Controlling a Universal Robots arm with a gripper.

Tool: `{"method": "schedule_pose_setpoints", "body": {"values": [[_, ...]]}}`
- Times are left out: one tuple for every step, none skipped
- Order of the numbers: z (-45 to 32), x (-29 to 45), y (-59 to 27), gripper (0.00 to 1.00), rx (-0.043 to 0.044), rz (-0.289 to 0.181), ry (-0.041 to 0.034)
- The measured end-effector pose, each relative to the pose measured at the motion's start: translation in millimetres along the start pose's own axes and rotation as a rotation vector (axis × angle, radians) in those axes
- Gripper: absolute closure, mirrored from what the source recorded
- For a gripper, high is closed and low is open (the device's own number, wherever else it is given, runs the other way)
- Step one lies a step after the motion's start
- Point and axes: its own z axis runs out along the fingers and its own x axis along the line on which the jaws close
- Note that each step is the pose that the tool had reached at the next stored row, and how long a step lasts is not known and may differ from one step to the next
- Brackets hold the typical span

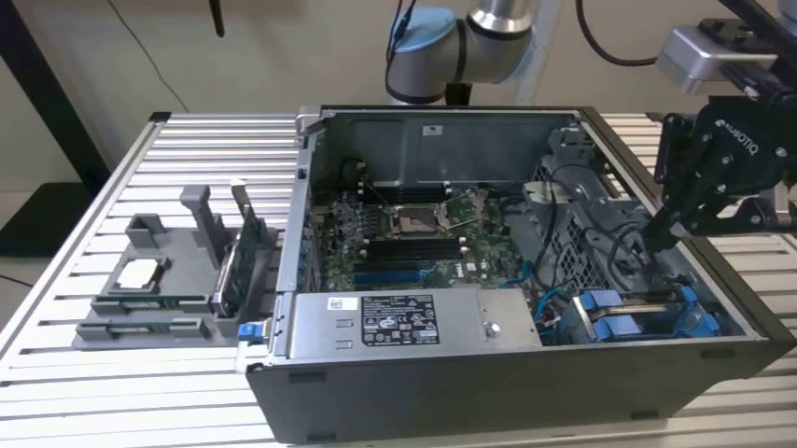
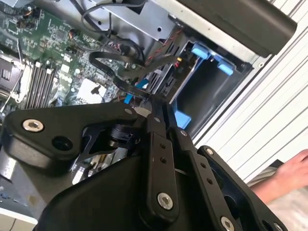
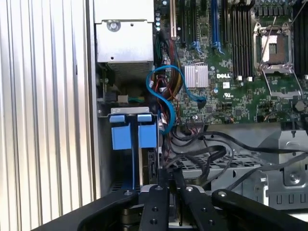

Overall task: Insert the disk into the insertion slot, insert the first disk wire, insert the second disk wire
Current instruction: 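Insert the second disk wire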

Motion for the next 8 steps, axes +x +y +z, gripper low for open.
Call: {"method": "schedule_pose_setpoints", "body": {"values": [[0.1, 0.1, 2.9, 0.84, 0.0019, 0.000, 0.0000], [0.3, 0.3, 5.4, 0.84, 0.0040, 0.000, -0.0003], [0.4, 0.5, 8.1, 0.84, 0.0066, 0.000, -0.0006], [0.5, 0.6, 10.2, 0.84, 0.0090, -0.001, -0.0011], [0.6, 0.6, 11.7, 0.84, 0.0109, -0.001, -0.0013], [0.7, 0.7, 12.1, 0.84, 0.0119, -0.001, -0.0014], [0.6, 0.7, 12.1, 0.84, 0.0120, -0.001, -0.0013], [0.6, 0.7, 12.1, 0.84, 0.0121, -0.001, -0.0013]]}}
